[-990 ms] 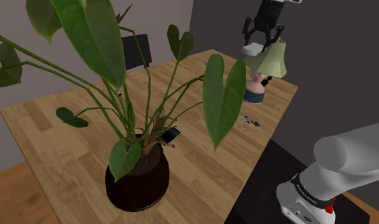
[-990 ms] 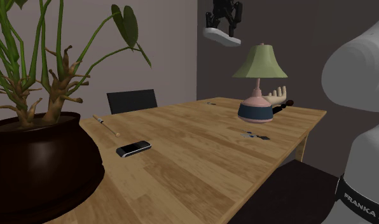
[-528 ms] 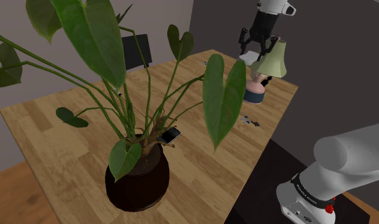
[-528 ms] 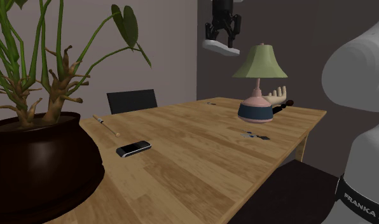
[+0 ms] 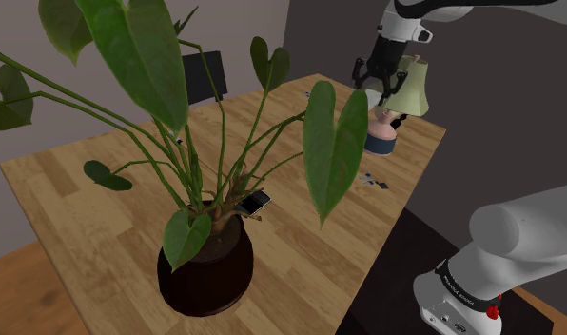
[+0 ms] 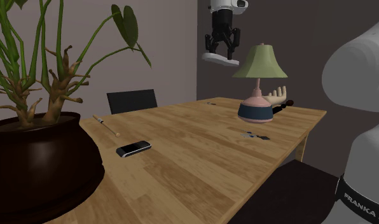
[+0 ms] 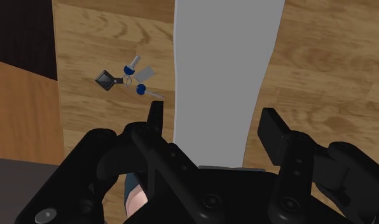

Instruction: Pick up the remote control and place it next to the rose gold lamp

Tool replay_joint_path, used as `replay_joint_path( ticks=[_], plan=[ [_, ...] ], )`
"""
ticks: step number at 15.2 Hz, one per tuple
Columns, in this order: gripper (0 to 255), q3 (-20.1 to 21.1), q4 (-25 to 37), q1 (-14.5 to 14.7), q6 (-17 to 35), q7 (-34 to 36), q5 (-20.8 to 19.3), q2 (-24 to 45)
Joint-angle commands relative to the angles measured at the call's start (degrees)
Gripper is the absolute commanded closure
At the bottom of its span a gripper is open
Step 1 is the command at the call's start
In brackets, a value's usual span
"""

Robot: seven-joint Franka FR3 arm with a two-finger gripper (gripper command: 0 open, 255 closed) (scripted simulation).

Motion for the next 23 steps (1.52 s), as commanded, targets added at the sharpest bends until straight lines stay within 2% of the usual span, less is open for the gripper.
replay_joint_path(
  ticks=[1, 23],
  plan=[
    [255, 0.11, -1.47, 0.05, 1.54, -0.03, 0.06, 0.01],
    [255, 2.15, -15.11, 0.27, 18.82, 1.10, -0.65, 3.93]
  ],
)
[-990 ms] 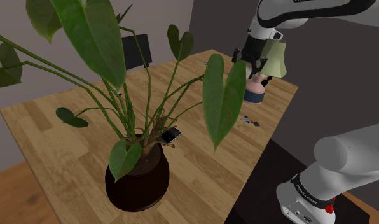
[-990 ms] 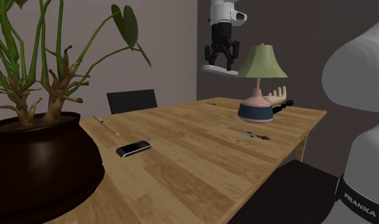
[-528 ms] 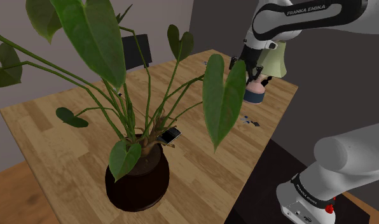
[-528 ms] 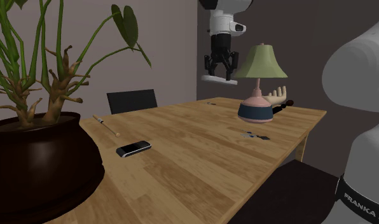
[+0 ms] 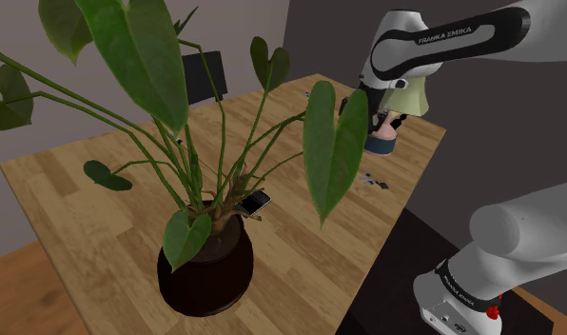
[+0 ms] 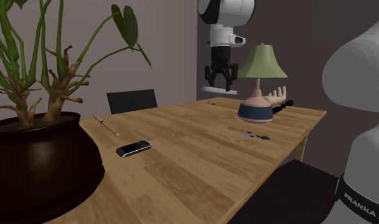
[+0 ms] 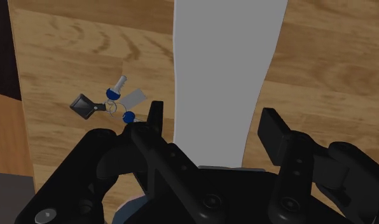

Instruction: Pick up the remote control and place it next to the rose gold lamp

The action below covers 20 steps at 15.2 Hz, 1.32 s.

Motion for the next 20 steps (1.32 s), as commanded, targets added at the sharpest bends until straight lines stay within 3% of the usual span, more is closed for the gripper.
replay_joint_path(
  ticks=[1, 20],
  plan=[
    [255, 0.27, -0.73, -0.11, 1.74, 0.30, -0.42, 1.04],
    [255, 2.07, -7.69, -0.75, 17.30, 4.58, -5.67, 10.71]
  ],
)
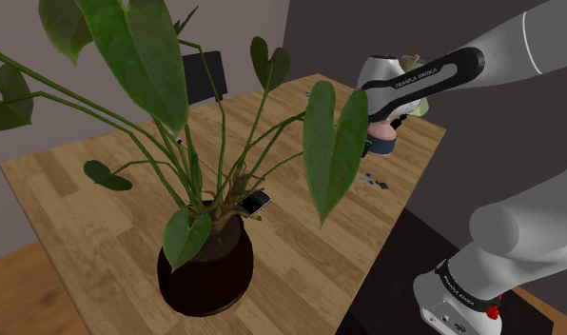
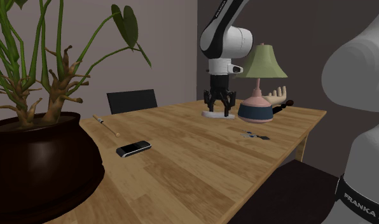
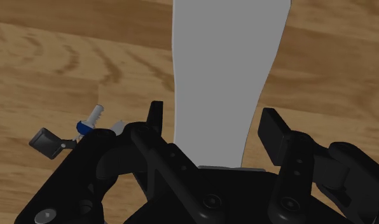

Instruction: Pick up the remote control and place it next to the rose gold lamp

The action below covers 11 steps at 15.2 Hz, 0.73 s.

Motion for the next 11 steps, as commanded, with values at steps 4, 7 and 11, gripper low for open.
replay_joint_path(
  ticks=[4, 7, 11],
  plan=[
    [255, 0.14, -1.25, -0.14, 4.31, 2.02, -2.69, 3.52],
    [255, 0.00, -1.75, -0.13, 6.68, 3.44, -4.63, 5.75],
    [255, -0.59, -2.24, 0.10, 10.16, 5.96, -8.10, 9.36]
  ],
)
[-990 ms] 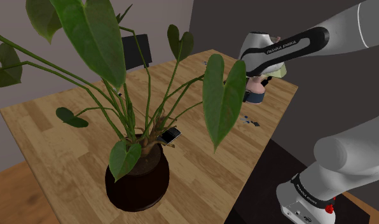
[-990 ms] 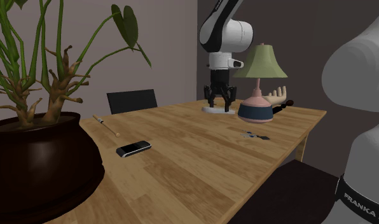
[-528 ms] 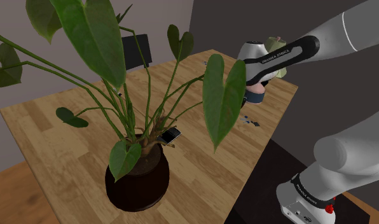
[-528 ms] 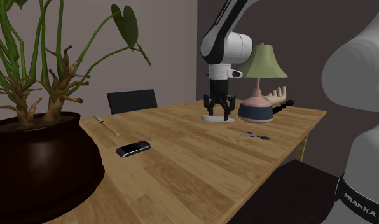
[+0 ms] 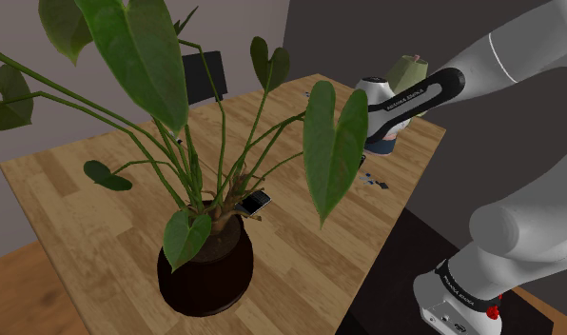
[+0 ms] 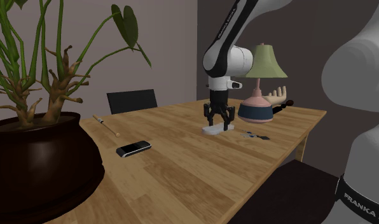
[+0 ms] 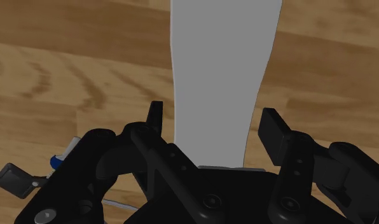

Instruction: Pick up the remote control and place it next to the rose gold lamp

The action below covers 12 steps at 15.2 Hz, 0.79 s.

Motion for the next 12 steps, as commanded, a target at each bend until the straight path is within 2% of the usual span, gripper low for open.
replay_joint_path(
  ticks=[1, 8, 9, 12],
  plan=[
    [255, -0.29, 0.13, 0.09, 1.00, 0.84, -1.26, 1.29],
    [255, -0.30, 0.13, 0.11, 1.00, 0.84, -1.26, 1.29],
    [0, -0.30, 0.13, 0.11, 1.00, 0.84, -1.26, 1.29],
    [0, -0.30, 0.13, 0.11, 1.00, 0.84, -1.26, 1.29]
  ],
)
